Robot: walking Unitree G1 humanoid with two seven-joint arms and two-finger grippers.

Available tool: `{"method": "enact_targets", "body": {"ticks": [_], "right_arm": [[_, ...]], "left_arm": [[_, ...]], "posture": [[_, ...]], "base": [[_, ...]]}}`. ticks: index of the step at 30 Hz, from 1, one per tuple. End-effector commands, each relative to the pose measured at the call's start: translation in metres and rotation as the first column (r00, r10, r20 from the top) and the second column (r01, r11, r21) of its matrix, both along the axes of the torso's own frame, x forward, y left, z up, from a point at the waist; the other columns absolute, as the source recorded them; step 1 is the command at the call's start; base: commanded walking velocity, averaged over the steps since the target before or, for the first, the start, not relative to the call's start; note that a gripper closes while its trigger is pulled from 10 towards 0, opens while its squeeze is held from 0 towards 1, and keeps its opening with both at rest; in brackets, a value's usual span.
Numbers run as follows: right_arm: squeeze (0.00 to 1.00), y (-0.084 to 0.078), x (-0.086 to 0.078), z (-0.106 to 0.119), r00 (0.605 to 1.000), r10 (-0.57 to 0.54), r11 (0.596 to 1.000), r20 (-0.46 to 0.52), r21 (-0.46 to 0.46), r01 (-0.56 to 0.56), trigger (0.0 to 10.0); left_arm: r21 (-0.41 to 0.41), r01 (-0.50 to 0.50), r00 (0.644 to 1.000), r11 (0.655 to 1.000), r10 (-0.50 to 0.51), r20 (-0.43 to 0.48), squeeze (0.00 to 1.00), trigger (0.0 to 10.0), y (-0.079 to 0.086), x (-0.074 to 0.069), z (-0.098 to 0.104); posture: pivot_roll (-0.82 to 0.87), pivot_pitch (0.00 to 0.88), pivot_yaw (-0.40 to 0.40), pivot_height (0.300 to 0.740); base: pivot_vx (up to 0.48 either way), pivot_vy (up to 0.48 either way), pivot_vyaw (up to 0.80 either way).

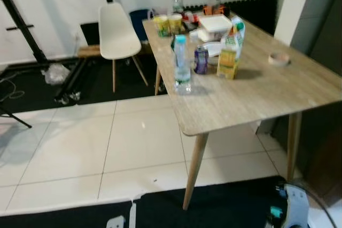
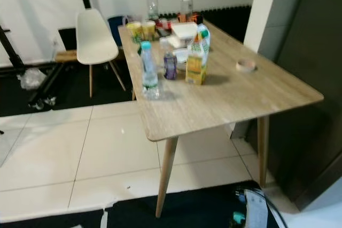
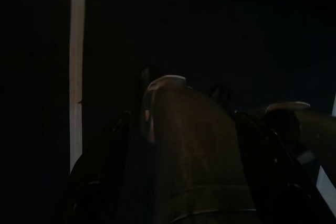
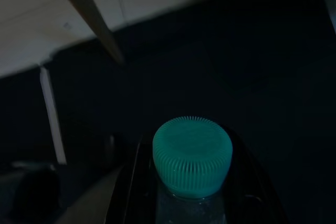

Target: Restocking fridge

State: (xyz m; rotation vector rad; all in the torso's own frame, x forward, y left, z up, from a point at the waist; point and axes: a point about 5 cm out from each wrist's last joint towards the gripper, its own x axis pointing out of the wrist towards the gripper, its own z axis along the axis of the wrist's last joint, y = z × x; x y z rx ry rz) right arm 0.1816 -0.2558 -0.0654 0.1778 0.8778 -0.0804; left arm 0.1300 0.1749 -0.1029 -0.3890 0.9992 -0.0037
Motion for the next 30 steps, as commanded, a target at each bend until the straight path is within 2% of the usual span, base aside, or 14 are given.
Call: {"method": "enact_targets", "body": {"ticks": [1, 3, 11, 13, 16, 19, 21, 30], "right_arm": [[0.00, 0.001, -0.015, -0.009, 0.997, -0.045, 0.999, -0.055, -0.008, 0.044, 10.0], [0.00, 0.002, -0.026, -0.014, 0.994, -0.066, 0.998, -0.091, -0.012, 0.065, 10.0], [0.00, 0.003, -0.045, -0.023, 0.982, -0.117, 0.993, -0.149, -0.042, 0.112, 10.0], [0.00, 0.003, -0.048, -0.024, 0.980, -0.127, 0.991, -0.157, -0.051, 0.120, 10.0], [0.00, 0.003, -0.046, -0.024, 0.980, -0.126, 0.991, -0.154, -0.067, 0.117, 10.0], [0.00, 0.001, -0.042, -0.022, 0.982, -0.130, 0.989, -0.140, -0.087, 0.119, 10.0], [0.00, 0.001, -0.039, -0.020, 0.983, -0.127, 0.989, -0.131, -0.090, 0.115, 10.0], [0.00, 0.003, -0.032, -0.018, 0.987, -0.110, 0.991, -0.114, -0.093, 0.100, 10.0]], "left_arm": [[0.030, 0.021, 0.999, 0.999, -0.021, -0.025, 0.00, 10.0, 0.004, -0.006, -0.002], [0.039, 0.027, 0.999, 0.999, -0.026, -0.025, 0.00, 10.0, 0.005, -0.006, -0.002], [0.050, 0.040, 0.999, 0.998, -0.038, -0.029, 0.00, 10.0, 0.005, -0.007, -0.002], [0.084, 0.049, 0.998, 0.995, -0.046, -0.034, 0.00, 10.0, 0.006, -0.006, -0.002], [0.119, 0.089, 0.995, 0.989, -0.084, -0.045, 0.00, 10.0, 0.004, -0.006, -0.003], [0.137, 0.083, 0.996, 0.987, -0.077, -0.044, 0.00, 10.0, 0.005, -0.005, -0.003], [0.125, 0.059, 0.998, 0.990, -0.054, -0.043, 0.00, 10.0, 0.006, -0.005, -0.002], [0.073, 0.075, 0.997, 0.995, -0.072, -0.040, 0.00, 10.0, 0.002, -0.005, -0.002]], "posture": [[-0.09, 0.000, 0.042, 0.740], [-0.09, 0.000, 0.043, 0.740], [-0.09, 0.000, 0.046, 0.740], [-0.09, 0.000, 0.049, 0.740], [-0.10, 0.000, 0.050, 0.740], [-0.10, 0.000, 0.051, 0.740], [-0.10, 0.000, 0.051, 0.740], [-0.10, 0.000, 0.042, 0.740]], "base": [[0.000, 0.000, -0.77], [0.000, 0.000, -0.77], [0.000, 0.000, -0.77], [0.000, 0.000, -0.77], [0.000, 0.000, -0.77], [0.000, 0.000, -0.77], [0.000, 0.000, -0.77], [0.000, 0.000, -0.77]]}}
